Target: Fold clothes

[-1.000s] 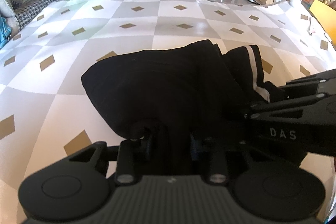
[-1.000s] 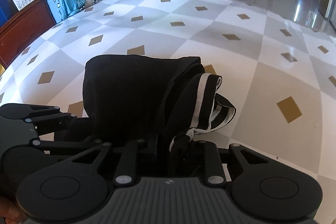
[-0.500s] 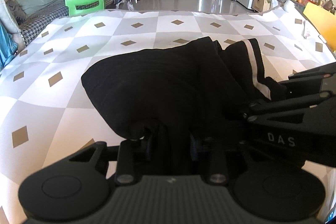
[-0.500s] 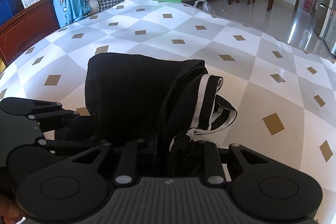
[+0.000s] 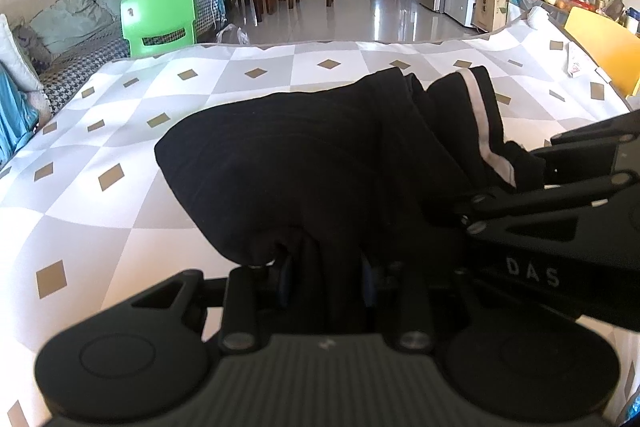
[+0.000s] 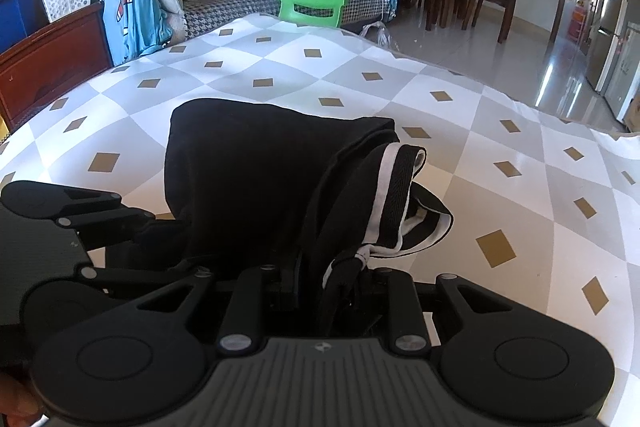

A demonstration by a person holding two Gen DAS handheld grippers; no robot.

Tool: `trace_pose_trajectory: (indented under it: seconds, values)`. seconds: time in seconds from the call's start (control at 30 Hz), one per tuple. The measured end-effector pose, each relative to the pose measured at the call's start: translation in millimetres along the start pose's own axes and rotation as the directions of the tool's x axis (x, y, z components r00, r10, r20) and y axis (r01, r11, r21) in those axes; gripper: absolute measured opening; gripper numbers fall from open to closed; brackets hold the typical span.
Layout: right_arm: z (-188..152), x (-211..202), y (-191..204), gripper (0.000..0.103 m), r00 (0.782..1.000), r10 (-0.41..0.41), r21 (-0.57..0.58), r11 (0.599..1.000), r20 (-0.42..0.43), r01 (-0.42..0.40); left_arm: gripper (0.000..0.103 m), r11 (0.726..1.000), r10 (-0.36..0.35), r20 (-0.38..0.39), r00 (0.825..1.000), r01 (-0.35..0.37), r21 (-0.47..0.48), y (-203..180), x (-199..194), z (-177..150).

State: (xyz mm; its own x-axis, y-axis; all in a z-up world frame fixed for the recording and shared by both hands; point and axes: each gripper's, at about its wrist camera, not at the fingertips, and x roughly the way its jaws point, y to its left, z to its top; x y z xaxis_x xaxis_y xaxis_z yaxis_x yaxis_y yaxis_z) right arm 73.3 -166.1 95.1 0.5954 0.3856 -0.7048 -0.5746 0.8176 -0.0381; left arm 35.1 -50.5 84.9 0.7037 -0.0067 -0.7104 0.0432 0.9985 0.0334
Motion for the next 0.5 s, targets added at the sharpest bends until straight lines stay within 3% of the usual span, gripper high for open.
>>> trace_pose_trajectory:
  seconds: [0.5]
  values:
    - [0,-18,-2,0.023,0.999,-0.004,0.014,1.000,0.036,0.003,0.029,1.000,0.011,0.039,0.999,-0.011,0.016,-6,-18,1]
